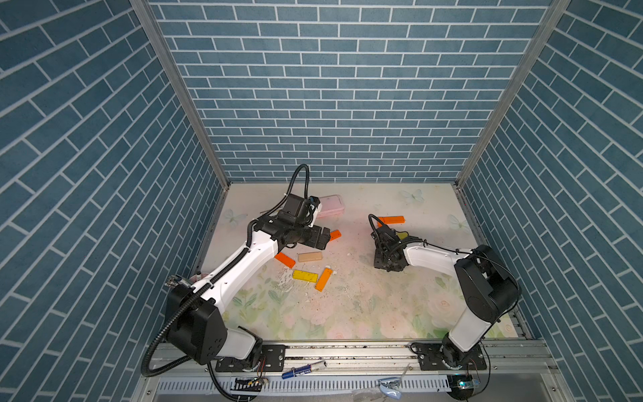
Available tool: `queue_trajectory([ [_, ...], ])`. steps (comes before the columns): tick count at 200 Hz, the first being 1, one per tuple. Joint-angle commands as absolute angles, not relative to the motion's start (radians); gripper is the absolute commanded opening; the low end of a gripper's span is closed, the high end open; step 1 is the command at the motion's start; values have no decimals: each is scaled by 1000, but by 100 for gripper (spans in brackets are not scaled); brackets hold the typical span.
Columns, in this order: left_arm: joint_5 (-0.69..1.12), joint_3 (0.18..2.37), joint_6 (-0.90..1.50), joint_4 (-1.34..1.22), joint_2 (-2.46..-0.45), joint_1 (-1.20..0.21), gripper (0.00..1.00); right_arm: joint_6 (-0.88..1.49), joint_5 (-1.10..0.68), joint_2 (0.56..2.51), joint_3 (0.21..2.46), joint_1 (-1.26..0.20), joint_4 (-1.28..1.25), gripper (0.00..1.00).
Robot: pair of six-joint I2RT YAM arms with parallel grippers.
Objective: Assemble the number 6 with building blocks
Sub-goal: Adjust the building block at the center of the board.
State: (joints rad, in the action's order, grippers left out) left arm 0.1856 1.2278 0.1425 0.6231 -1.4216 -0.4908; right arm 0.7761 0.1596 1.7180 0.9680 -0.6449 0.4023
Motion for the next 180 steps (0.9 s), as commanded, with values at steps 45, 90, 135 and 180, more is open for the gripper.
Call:
queue_trajectory([
  [45,194,1226,143,626,-1417,-495,97,752,169,1741,977,-632,425,49],
  [90,193,1227,143,626,-1419,-495,97,747,164,1750,989,-631,428,49],
  [135,195,1226,143,628,-1418,-495,97,744,167,1754,1001,-632,434,50],
  [180,193,1227,142,628,-1416,-494,97,745,164,1752,1008,-630,435,50],
])
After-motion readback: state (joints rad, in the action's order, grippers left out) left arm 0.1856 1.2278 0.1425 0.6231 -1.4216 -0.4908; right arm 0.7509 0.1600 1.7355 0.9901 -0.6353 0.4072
